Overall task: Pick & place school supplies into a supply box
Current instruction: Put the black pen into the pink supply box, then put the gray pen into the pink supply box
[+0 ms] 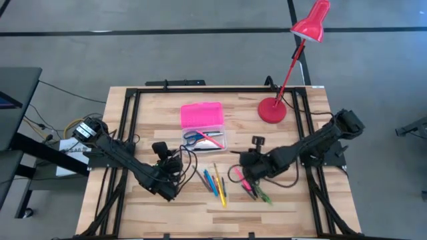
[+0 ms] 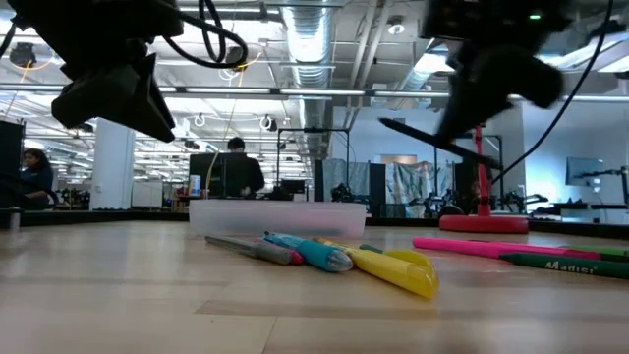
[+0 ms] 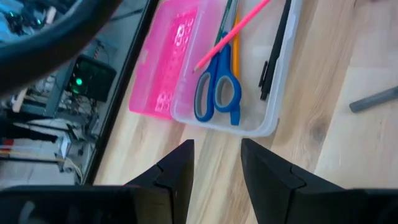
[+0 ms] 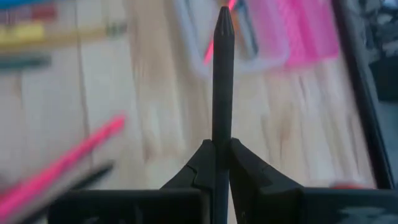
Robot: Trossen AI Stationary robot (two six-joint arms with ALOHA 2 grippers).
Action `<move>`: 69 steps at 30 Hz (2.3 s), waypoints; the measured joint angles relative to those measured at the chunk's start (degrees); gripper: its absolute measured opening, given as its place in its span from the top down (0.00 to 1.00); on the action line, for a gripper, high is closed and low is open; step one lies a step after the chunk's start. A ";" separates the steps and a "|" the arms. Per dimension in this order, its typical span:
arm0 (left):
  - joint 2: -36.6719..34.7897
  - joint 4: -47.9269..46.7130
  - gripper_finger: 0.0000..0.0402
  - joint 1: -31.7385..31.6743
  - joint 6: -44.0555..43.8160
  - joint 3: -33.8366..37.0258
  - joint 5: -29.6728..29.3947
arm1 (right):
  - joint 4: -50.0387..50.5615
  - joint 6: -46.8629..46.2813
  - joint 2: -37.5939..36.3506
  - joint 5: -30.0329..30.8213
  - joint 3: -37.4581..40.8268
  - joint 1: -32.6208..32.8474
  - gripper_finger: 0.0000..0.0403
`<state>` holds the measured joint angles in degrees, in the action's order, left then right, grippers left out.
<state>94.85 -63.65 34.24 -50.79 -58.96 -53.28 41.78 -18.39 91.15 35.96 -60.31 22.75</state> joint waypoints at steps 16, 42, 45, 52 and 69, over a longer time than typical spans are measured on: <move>-0.02 -2.02 0.68 3.27 -5.02 0.00 -0.01 | -31.91 19.85 2.28 -6.83 -0.67 -15.28 0.97; -0.02 -4.99 0.68 6.67 -11.34 0.00 1.81 | -39.13 27.06 18.80 -21.07 -7.60 -22.64 0.93; -0.02 -4.97 0.68 6.67 -11.34 0.00 1.75 | -38.22 26.84 18.84 -21.00 -7.50 -22.91 0.88; -0.02 -4.56 0.68 6.67 -11.32 0.00 1.30 | -37.74 24.87 18.38 -20.90 -7.48 -22.89 0.70; -0.02 -3.83 0.68 2.82 -7.18 0.00 1.35 | -27.04 27.42 6.37 -12.08 -7.44 -13.35 0.63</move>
<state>94.83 -67.48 37.06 -57.98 -58.96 -51.93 14.74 9.04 97.53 23.87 -67.75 9.40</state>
